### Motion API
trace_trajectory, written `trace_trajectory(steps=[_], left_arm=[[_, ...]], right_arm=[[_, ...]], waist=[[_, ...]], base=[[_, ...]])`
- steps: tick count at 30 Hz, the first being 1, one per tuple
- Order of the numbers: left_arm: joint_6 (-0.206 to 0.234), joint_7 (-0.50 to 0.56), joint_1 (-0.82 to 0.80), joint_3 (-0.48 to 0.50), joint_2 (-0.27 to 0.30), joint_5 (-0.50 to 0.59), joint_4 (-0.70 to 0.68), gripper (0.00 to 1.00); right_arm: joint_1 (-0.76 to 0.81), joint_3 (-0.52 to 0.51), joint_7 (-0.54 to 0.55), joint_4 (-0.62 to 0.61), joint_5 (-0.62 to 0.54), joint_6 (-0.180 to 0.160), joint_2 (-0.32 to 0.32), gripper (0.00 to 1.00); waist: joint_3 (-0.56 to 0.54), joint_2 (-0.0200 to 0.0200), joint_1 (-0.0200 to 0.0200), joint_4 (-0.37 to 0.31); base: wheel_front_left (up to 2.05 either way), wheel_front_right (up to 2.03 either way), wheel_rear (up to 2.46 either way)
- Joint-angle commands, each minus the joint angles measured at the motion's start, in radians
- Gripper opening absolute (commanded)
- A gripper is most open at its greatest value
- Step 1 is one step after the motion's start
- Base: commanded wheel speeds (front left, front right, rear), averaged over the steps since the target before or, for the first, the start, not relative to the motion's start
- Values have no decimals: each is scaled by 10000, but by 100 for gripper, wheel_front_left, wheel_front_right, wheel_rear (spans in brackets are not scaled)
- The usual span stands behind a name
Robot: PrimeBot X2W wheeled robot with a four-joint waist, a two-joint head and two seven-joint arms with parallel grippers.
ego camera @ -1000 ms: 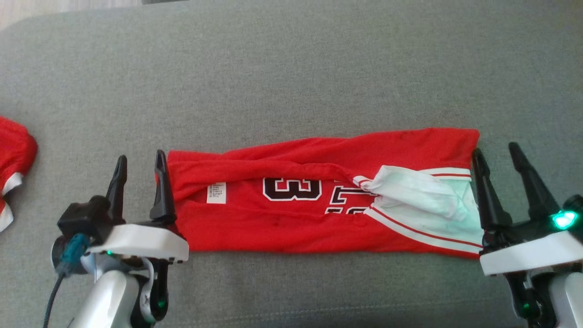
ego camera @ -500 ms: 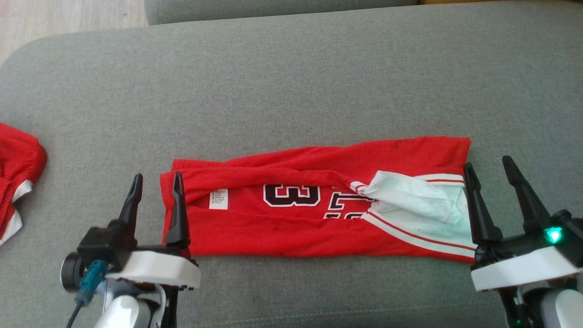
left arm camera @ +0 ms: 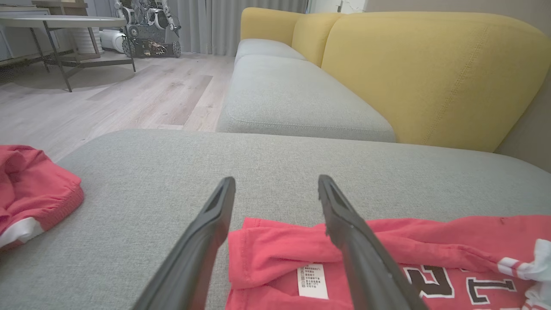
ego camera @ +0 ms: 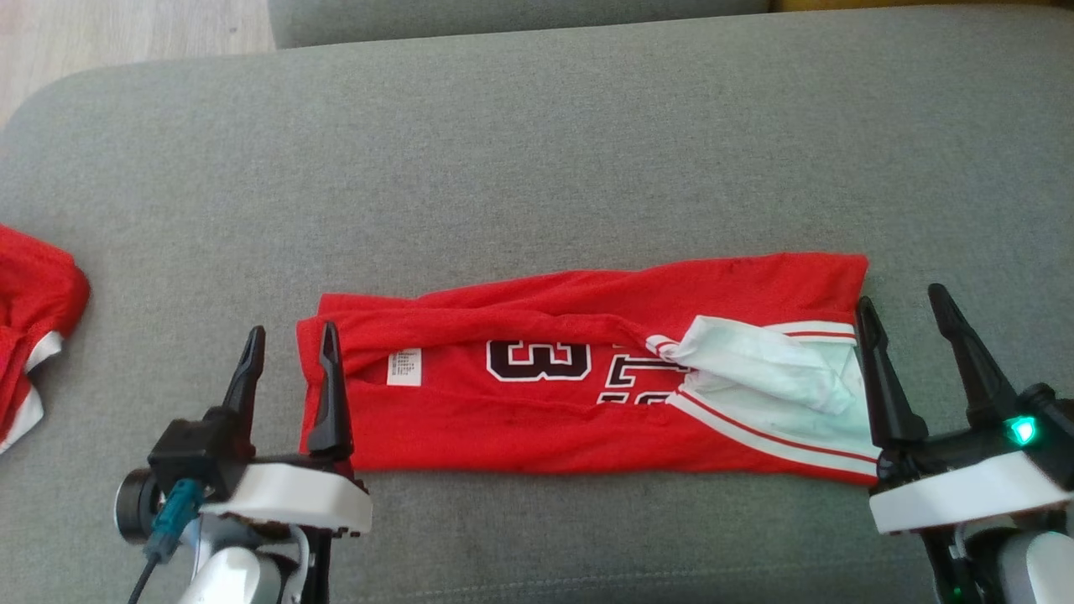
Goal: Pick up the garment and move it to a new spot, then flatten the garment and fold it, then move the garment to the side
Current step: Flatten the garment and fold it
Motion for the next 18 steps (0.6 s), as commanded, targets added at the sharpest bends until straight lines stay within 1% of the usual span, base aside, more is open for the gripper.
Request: trace_trajectory(steps=[1, 4, 7, 9, 10, 11, 15, 18], left_arm=[[74, 31, -249, 281, 213, 67, -354, 100], [72, 26, -281, 283, 228, 55, -353, 100], [-4, -5, -400, 291, 227, 22, -283, 100], [-46, -25, -507, 246, 186, 34, -224, 100], [-61, -39, -619, 186, 130, 68, -192, 100], [-61, -39, -619, 186, 130, 68, -192, 100], [-138, -75, -870, 93, 10, 92, -100, 100], [-209, -109, -1046, 48, -68, 108, 5, 100]], right_arm=[[-27, 97, 24, -416, -43, -7, -62, 100], [-61, -17, 93, -285, 12, -7, -7, 100], [-164, -213, 201, 188, 44, -7, -65, 100], [-278, -315, 195, 685, 137, -7, -162, 100], [-445, -380, 206, 1317, 236, -7, -294, 100], [-445, -380, 206, 1317, 236, -7, -294, 100], [-953, -392, 170, 2575, 427, -7, -469, 100], [-1354, -326, 347, 3467, 508, -7, -496, 100]], waist=[[16, 0, 1, 1], [60, 0, 1, 0], [184, 0, 1, 44], [299, 0, 1, 104], [445, 0, 1, 160], [445, 0, 1, 160], [742, 0, 1, 293], [930, 0, 1, 367]], base=[[0, 0, 0], [0, 0, 0], [0, 0, 0], [0, 0, 0], [0, 0, 0], [0, 0, 0], [0, 0, 0], [0, 0, 0]])
